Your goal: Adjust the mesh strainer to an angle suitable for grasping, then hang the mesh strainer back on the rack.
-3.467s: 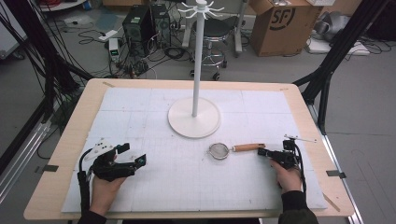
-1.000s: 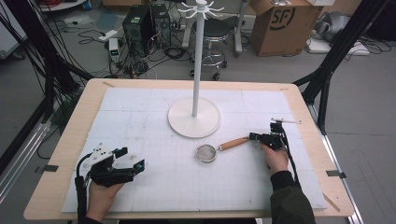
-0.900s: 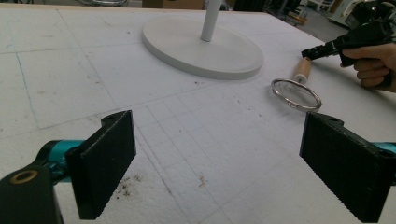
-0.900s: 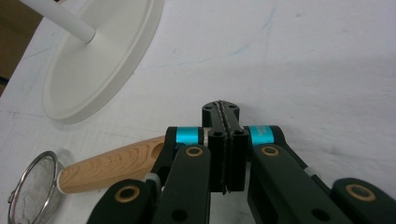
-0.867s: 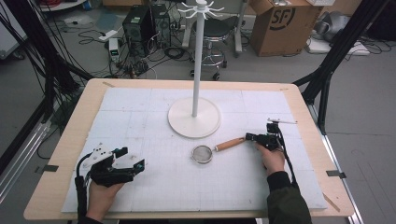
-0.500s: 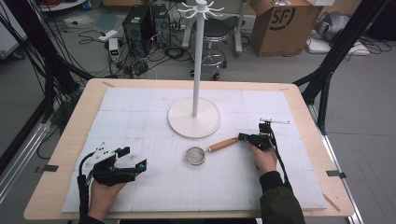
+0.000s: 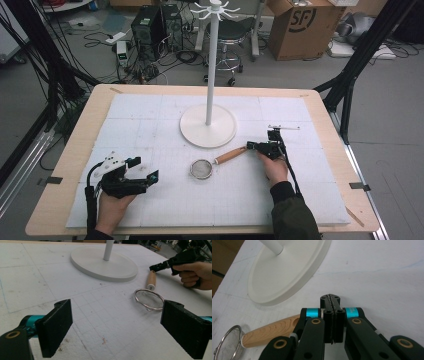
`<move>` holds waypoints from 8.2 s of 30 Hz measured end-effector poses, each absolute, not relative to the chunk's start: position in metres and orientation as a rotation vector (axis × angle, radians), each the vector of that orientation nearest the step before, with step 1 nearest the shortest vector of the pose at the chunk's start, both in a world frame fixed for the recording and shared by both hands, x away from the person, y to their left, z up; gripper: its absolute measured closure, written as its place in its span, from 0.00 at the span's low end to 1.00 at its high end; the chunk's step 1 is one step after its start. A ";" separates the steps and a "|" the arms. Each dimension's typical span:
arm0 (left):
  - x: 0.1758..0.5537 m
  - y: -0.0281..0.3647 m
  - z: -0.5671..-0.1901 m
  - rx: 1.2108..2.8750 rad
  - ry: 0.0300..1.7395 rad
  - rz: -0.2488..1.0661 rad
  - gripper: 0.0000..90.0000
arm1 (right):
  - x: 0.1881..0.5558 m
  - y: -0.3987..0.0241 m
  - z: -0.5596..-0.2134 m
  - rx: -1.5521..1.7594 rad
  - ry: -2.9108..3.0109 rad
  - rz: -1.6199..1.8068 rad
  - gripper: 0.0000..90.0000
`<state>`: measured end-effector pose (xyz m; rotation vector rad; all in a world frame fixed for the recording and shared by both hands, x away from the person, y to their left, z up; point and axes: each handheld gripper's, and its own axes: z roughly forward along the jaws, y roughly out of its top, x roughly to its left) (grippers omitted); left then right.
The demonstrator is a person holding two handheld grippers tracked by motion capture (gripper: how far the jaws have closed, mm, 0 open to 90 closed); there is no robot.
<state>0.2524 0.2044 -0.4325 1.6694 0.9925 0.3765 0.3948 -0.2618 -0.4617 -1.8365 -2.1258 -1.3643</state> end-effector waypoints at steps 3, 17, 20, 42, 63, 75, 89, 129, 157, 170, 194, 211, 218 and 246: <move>0.253 0.204 -0.433 1.673 0.993 0.376 0.13 | 0.398 -0.255 -0.462 -1.808 -2.132 -1.361 1.00; 0.254 0.206 -0.433 1.662 0.998 0.375 0.13 | 0.398 -0.246 -0.463 -1.785 -2.124 -1.365 1.00; 0.254 0.205 -0.433 1.664 1.000 0.376 0.12 | 0.397 -0.242 -0.463 -1.773 -2.118 -1.363 1.00; 0.255 0.205 -0.432 1.676 0.990 0.372 0.12 | 0.390 -0.190 -0.464 -1.655 -2.161 -1.351 1.00; 0.255 0.209 -0.432 1.665 0.996 0.386 0.13 | 0.384 -0.143 -0.465 -1.554 -2.182 -1.327 1.00; 0.257 0.212 -0.432 1.672 1.005 0.403 0.13 | 0.384 -0.125 -0.464 -1.491 -2.213 -1.315 1.00; 0.256 0.212 -0.432 1.676 1.002 0.394 0.13 | 0.383 -0.106 -0.465 -1.449 -2.221 -1.306 1.00; 0.255 0.216 -0.431 1.666 1.009 0.393 0.14 | 0.383 -0.086 -0.462 -1.418 -2.242 -1.320 0.91; 0.254 0.211 -0.433 1.690 1.007 0.380 0.14 | 0.344 -0.152 -0.413 -1.275 -2.281 -1.561 0.36; 0.254 0.210 -0.434 1.703 0.997 0.377 0.14 | 0.325 -0.184 -0.408 -1.212 -2.308 -1.692 0.27; 0.254 0.212 -0.434 1.689 1.007 0.376 0.14 | 0.293 -0.240 -0.412 -1.179 -2.341 -1.839 0.22; 0.254 0.209 -0.435 1.702 0.993 0.369 0.14 | 0.285 -0.265 -0.418 -1.393 -2.353 -1.867 0.21; 0.254 0.210 -0.435 1.700 0.996 0.369 0.14 | 0.284 -0.270 -0.418 -1.442 -2.325 -1.898 0.21; 0.266 0.196 -0.431 1.855 0.985 0.294 0.28 | 0.285 -0.274 -0.420 -1.470 -2.279 -1.924 0.21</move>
